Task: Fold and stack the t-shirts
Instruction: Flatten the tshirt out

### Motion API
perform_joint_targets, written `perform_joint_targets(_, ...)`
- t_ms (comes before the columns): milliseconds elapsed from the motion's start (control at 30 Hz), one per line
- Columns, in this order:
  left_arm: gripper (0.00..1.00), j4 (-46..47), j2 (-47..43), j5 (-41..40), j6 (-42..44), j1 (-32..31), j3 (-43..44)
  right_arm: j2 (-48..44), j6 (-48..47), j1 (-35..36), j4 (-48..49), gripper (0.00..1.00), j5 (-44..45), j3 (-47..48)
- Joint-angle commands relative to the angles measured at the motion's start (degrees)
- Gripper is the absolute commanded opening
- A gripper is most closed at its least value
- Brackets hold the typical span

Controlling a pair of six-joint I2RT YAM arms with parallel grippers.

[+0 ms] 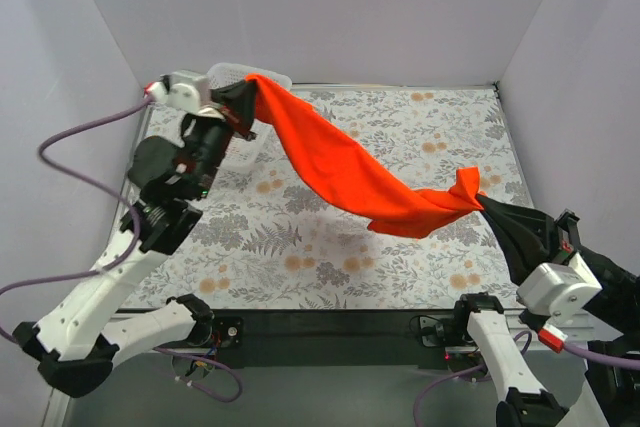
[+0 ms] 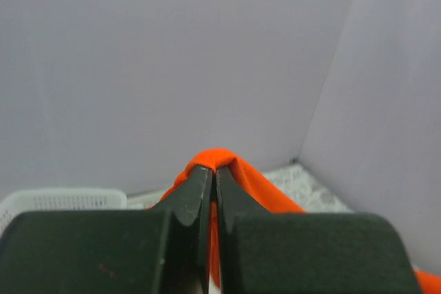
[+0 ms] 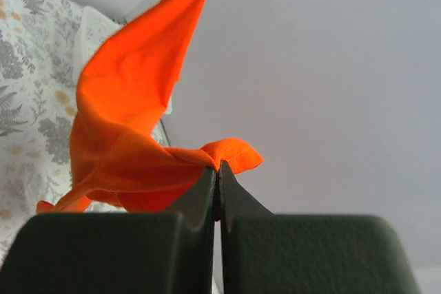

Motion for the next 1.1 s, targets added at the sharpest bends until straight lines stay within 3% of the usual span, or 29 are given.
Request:
perform_joint_targets(0, 0.0, 5.88, -4.29, -1.79, 0.97, 0.39, 3.82, 0.94, 8.59, -0.85, 6.74, 0.01, -3.55, 0.46)
perform_joint_targets(100, 0.0, 5.0, -0.44, -1.09, 0.27, 0.3, 6.9, -1.25, 9.66, -1.11, 8.86, 0.01, -1.18, -5.76)
perform_joint_targets(300, 0.0, 3.15, 17.13, 3.92, -3.94, 0.39, 9.98, -8.28, 6.85, -1.2, 10.37, 0.01, 7.78, -24.1)
perform_joint_targets(500, 0.0, 4.03, 36.1, 14.11, -11.24, 0.39, 8.76, -18.47, -0.97, -1.12, 10.01, 0.01, 13.59, -42.83)
perform_joint_targets(600, 0.0, 4.38, 41.3, 19.39, -14.4, 0.3, 5.96, -24.36, -5.54, -1.12, 7.91, 0.01, 14.29, -47.95)
perform_joint_targets(833, 0.0, 2.89, 47.29, 21.07, -15.47, -0.05, -0.2, -28.5, -16.87, -1.11, 1.94, 0.01, 15.88, -59.91)
perform_joint_targets(1067, 0.0, 2.01, 47.21, 21.59, -13.01, 0.04, -0.39, -22.27, -31.19, -1.12, -13.96, 0.01, 4.9, -61.85)
